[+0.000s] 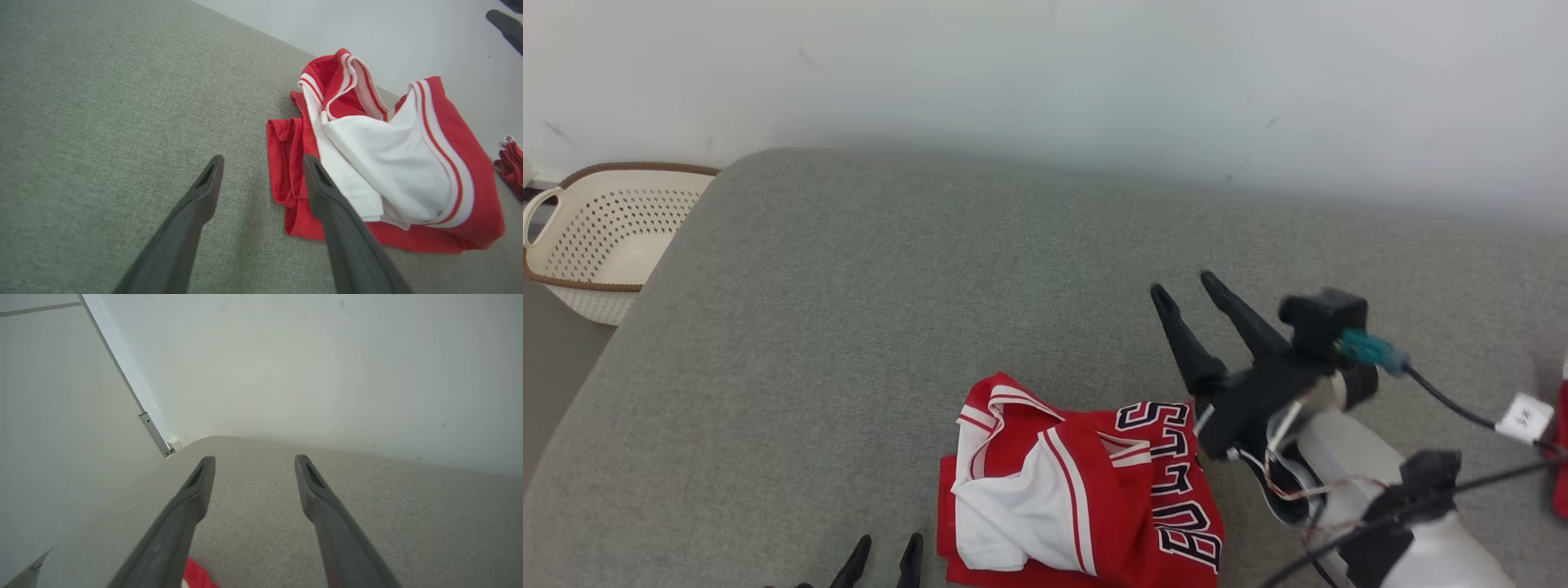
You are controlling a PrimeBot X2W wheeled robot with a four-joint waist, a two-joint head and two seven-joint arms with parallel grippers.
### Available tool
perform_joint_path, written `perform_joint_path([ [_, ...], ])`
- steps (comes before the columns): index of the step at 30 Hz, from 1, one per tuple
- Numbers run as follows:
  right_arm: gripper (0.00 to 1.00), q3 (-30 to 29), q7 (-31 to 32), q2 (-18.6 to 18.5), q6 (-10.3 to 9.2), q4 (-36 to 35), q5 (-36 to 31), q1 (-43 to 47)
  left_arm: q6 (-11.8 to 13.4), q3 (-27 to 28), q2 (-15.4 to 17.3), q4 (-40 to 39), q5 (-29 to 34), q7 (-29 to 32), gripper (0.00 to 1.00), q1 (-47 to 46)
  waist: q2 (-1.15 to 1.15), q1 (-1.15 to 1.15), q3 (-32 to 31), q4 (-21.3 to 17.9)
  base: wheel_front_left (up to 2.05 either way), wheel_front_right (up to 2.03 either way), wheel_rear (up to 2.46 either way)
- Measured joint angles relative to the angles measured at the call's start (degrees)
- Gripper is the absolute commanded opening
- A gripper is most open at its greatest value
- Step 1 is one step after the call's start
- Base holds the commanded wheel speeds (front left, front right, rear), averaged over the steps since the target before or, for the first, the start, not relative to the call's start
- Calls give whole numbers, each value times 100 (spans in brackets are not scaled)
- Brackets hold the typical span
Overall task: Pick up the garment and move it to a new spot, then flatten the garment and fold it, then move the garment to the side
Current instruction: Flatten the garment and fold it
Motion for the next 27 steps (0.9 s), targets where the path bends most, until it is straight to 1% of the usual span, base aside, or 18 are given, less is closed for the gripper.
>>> perform_joint_path([
  [2, 100, -186, 1, -101, -1, -122, -118, 322, 0, 25, 2, -4, 7, 0, 100, 0, 0, 0, -18, -46, 0, 0, 0],
  [4, 100, -187, 1, -165, -1, -267, -168, 615, 0, 33, 1, -9, 10, 0, 100, 1, 0, 0, -36, -83, 0, 0, 0],
  [7, 100, -68, 1, -212, 0, -520, -157, 1022, 0, 45, 1, -19, 20, 0, 100, 3, 0, 0, -50, -118, 0, 0, 0],
  [11, 100, 198, 1, -258, 0, -765, -105, 1332, 0, 56, 1, -33, 52, 0, 100, 12, 0, 0, -53, -130, 0, 0, 0],
  [14, 100, 532, 0, -233, 0, -968, -26, 1391, 0, 48, 1, -24, 60, 0, 100, 14, 0, 0, -54, -114, 0, 0, 0],
  [17, 100, 832, 1, -211, 0, -1012, 99, 1395, 0, 33, 2, -16, 60, 0, 100, 15, 0, 0, -59, -65, 0, 0, 0],
  [20, 100, 1058, 18, -186, 0, -957, 186, 1313, 0, 15, 1, -14, 60, 0, 100, 18, 0, 0, -71, 0, 0, 0, 0],
  [26, 100, 1291, 62, -114, 0, -621, 242, 1128, 0, 24, 1, -7, 59, 0, 100, 38, 0, 0, -87, 134, 0, 0, 0],
  [27, 87, 1352, 73, -96, 0, -584, 249, 1092, 0, 27, 2, -8, 59, 0, 100, 48, 0, 0, -88, 153, 0, 0, 0],
])
